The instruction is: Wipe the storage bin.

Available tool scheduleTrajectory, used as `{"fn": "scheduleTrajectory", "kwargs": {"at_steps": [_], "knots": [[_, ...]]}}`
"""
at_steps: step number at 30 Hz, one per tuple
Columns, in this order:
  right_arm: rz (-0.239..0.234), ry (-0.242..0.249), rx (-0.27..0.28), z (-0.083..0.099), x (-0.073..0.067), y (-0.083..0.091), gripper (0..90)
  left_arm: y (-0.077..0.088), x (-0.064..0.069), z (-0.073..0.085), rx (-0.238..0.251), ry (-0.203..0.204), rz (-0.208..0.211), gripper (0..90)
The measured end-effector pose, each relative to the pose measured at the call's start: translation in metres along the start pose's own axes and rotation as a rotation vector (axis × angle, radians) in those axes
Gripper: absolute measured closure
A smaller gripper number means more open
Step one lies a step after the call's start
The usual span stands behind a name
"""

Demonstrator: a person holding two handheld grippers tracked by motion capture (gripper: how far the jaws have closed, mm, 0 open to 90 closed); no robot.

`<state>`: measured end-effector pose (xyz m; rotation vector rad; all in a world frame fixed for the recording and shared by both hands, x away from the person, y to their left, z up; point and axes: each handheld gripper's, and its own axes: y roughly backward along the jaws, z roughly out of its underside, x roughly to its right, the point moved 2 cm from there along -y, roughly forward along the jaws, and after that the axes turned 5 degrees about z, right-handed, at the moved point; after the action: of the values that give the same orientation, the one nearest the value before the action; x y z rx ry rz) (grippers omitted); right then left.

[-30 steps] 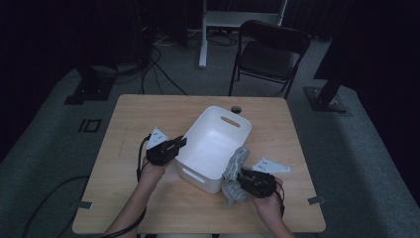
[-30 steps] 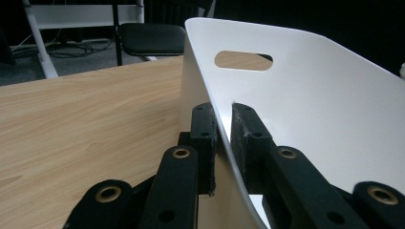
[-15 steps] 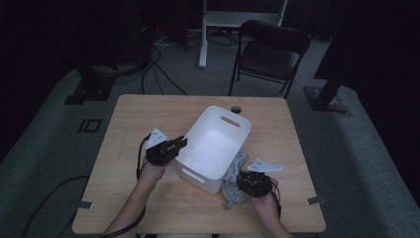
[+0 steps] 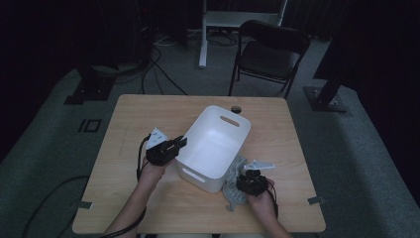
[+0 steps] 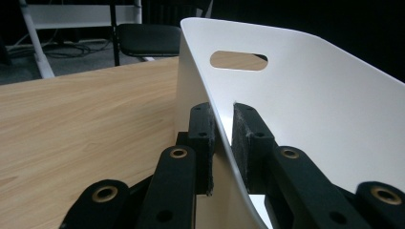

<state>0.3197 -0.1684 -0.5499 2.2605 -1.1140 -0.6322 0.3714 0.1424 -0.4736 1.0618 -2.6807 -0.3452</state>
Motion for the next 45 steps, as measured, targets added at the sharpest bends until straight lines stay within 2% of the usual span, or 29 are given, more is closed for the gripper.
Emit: {"fn": "scheduleTrajectory", "kwargs": {"at_steps": [3,5,9,12,16,19,21,28,37,40,42,45], "knots": [[-0.009,0.0,-0.003,-0.001,-0.002,0.005,74.8,0.0,-0.001,0.001,0.013,0.008,0.011,77.3],[-0.012,0.038,0.001,-0.004,-0.006,0.014,75.1,0.0,-0.001,0.001,0.01,0.002,0.012,77.3],[-0.07,0.055,0.095,-0.016,-0.023,0.045,75.1,0.0,0.0,0.001,0.006,-0.007,0.005,77.5],[-0.09,0.074,0.16,-0.023,-0.042,0.066,75.1,0.0,0.001,0.0,0.003,-0.004,0.003,77.7],[-0.095,0.076,0.191,-0.022,-0.058,0.076,73.3,-0.001,0.001,0.0,0.002,-0.006,0.008,77.8],[-0.076,0.088,0.185,-0.02,-0.061,0.07,70.4,0.0,0.0,0.0,-0.004,0.005,0.027,78.1],[-0.086,0.087,0.166,-0.019,-0.059,0.065,70.1,0.0,-0.001,0.001,-0.002,0.006,0.044,78.1],[-0.043,0.122,0.099,-0.012,-0.054,0.049,69.8,0.0,-0.001,0.001,-0.001,0.01,0.041,78.1],[-0.014,0.095,0.001,-0.003,-0.033,0.022,70.9,0.0,0.0,0.0,-0.006,0.003,0.034,77.9],[0.005,0.066,-0.038,0.001,-0.021,0.008,71.0,-0.001,0.0,0.0,-0.006,0.006,0.028,77.9],[-0.021,0.025,-0.037,0.002,-0.014,0.005,71.2,-0.001,0.0,0.0,-0.006,0.001,0.027,77.4],[0.009,0.053,-0.041,-0.002,-0.015,0.006,72.1,-0.001,0.0,0.0,-0.01,-0.008,0.023,77.1]]}}
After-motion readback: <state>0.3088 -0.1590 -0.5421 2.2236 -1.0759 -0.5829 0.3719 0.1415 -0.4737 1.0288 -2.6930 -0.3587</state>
